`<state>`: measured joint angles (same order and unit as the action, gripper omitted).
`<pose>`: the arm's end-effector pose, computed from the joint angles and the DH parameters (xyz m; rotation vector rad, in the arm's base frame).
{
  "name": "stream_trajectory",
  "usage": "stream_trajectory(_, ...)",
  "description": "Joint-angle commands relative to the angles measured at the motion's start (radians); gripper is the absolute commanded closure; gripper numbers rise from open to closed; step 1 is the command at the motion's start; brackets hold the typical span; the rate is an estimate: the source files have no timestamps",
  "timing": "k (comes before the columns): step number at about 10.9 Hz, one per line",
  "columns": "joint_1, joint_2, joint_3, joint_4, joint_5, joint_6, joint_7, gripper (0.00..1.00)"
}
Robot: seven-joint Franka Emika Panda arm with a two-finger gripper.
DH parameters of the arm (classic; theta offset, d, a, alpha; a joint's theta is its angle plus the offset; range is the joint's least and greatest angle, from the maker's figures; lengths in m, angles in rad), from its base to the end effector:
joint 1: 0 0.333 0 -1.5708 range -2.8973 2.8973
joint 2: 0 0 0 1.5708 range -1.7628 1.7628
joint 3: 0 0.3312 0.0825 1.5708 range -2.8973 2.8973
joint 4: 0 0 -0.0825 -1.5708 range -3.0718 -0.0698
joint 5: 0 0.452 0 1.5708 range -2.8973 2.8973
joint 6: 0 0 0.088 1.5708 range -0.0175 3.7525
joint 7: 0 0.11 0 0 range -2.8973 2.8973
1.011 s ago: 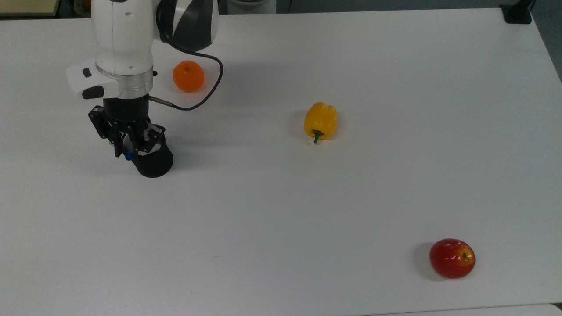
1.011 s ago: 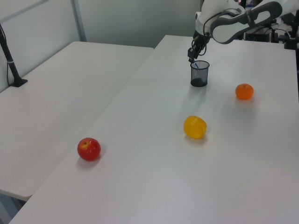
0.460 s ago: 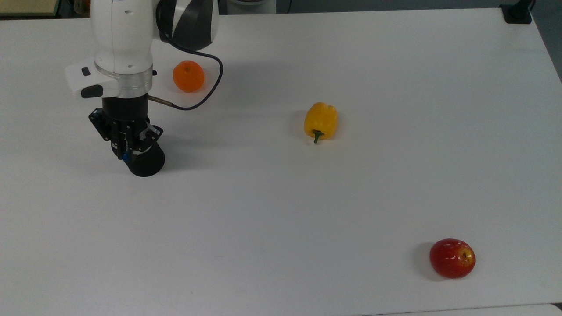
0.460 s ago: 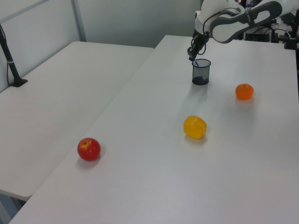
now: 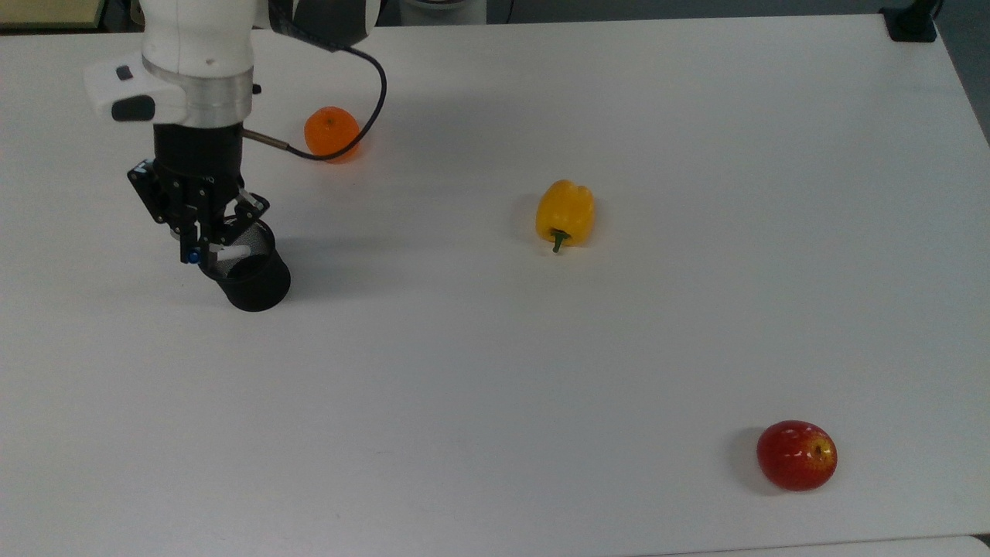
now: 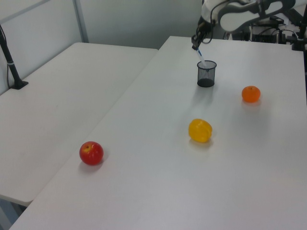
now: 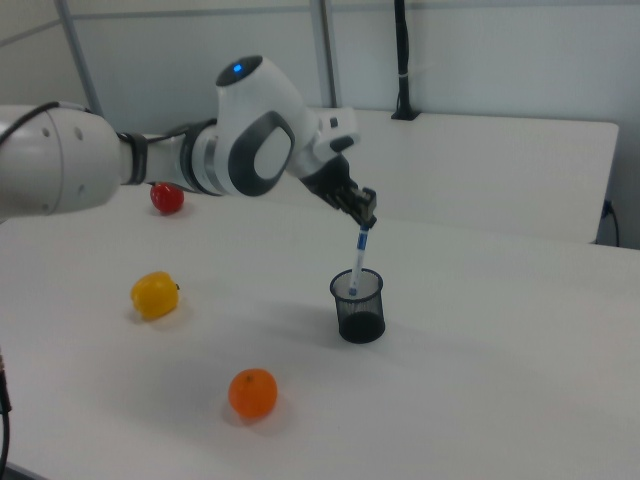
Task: Take marker pen
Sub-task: 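Lift the marker straight up out of the pen cup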
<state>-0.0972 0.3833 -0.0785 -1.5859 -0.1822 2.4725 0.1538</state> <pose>0.7684 -0.1281 0.4568 2.8570 -0.2898 0.7349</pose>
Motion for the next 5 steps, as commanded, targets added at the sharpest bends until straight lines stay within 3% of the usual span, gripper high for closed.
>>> stream_trajectory(1, 0.007, -0.116, -0.001, -0.036, -0.01, 0.009, 0.026, 0.89)
stream_trajectory(5, 0.043, -0.156, 0.017, -0.034, -0.005, -0.114, 0.027, 0.89)
